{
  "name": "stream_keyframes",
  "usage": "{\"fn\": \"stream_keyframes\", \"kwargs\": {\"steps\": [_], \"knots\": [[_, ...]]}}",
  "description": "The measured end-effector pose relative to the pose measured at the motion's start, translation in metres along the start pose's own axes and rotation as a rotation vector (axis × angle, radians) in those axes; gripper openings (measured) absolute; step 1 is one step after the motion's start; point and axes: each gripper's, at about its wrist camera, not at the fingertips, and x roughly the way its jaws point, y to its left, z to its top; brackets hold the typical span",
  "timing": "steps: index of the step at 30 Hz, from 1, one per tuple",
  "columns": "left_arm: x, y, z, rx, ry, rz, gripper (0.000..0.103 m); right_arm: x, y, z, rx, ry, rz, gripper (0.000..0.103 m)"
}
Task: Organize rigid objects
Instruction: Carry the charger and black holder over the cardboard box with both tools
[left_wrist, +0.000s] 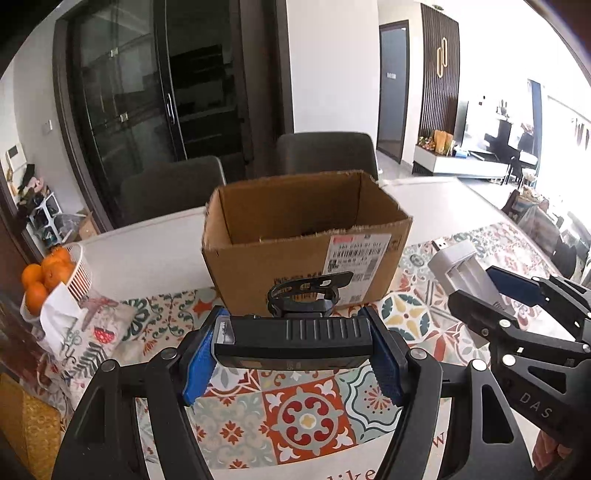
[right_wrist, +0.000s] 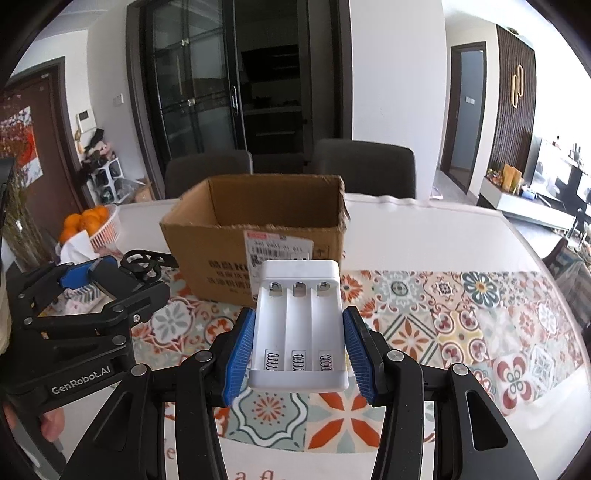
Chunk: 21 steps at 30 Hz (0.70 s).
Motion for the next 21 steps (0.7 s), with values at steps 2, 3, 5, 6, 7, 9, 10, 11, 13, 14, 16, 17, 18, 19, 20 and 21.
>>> {"fn": "stream_keyframes", "kwargs": {"steps": [2,3,5,6,7,9,10,11,13,14,16,17,18,19,20,21], "knots": [[-0.004,0.002,0.005,0.003,-0.012,0.009,0.071,-0.004,0.003,0.005,-0.003,-0.009,0.006,0.049],[-0.007,0.003,0.008,0.001,-0.019,0.011,0.071,-0.006,0.004,0.009,-0.006,-0.013,0.010,0.049],[-0.011,0.005,0.014,-0.004,-0.029,0.012,0.071,-0.010,0.006,0.015,-0.009,-0.022,0.016,0.049],[-0.013,0.006,0.017,-0.006,-0.032,0.015,0.071,-0.012,0.007,0.019,-0.011,-0.027,0.018,0.048],[-0.015,0.007,0.020,-0.008,-0.036,0.016,0.071,-0.013,0.007,0.022,-0.012,-0.033,0.021,0.049],[-0.017,0.009,0.025,-0.011,-0.041,0.019,0.071,-0.017,0.009,0.029,-0.018,-0.049,0.023,0.049],[-0.017,0.010,0.027,-0.012,-0.044,0.019,0.071,-0.019,0.011,0.033,-0.025,-0.057,0.023,0.049],[-0.018,0.011,0.031,-0.012,-0.050,0.018,0.071,-0.020,0.012,0.035,-0.026,-0.062,0.025,0.049],[-0.019,0.013,0.035,-0.017,-0.060,0.014,0.071,-0.021,0.014,0.041,-0.026,-0.070,0.037,0.049],[-0.019,0.015,0.038,-0.019,-0.063,0.013,0.071,-0.021,0.015,0.044,-0.028,-0.075,0.041,0.049],[-0.018,0.017,0.043,-0.023,-0.072,0.021,0.071,-0.020,0.016,0.051,-0.030,-0.083,0.048,0.049],[-0.017,0.018,0.046,-0.026,-0.076,0.022,0.071,-0.019,0.016,0.054,-0.030,-0.084,0.052,0.049],[-0.016,0.019,0.050,-0.028,-0.082,0.020,0.071,-0.018,0.016,0.057,-0.030,-0.086,0.055,0.049],[-0.015,0.020,0.053,-0.031,-0.086,0.020,0.071,-0.017,0.017,0.060,-0.031,-0.089,0.057,0.049],[-0.014,0.022,0.056,-0.033,-0.089,0.020,0.071,-0.016,0.017,0.064,-0.033,-0.094,0.060,0.049],[-0.012,0.023,0.060,-0.035,-0.090,0.020,0.071,-0.015,0.017,0.068,-0.036,-0.099,0.060,0.049]]}}
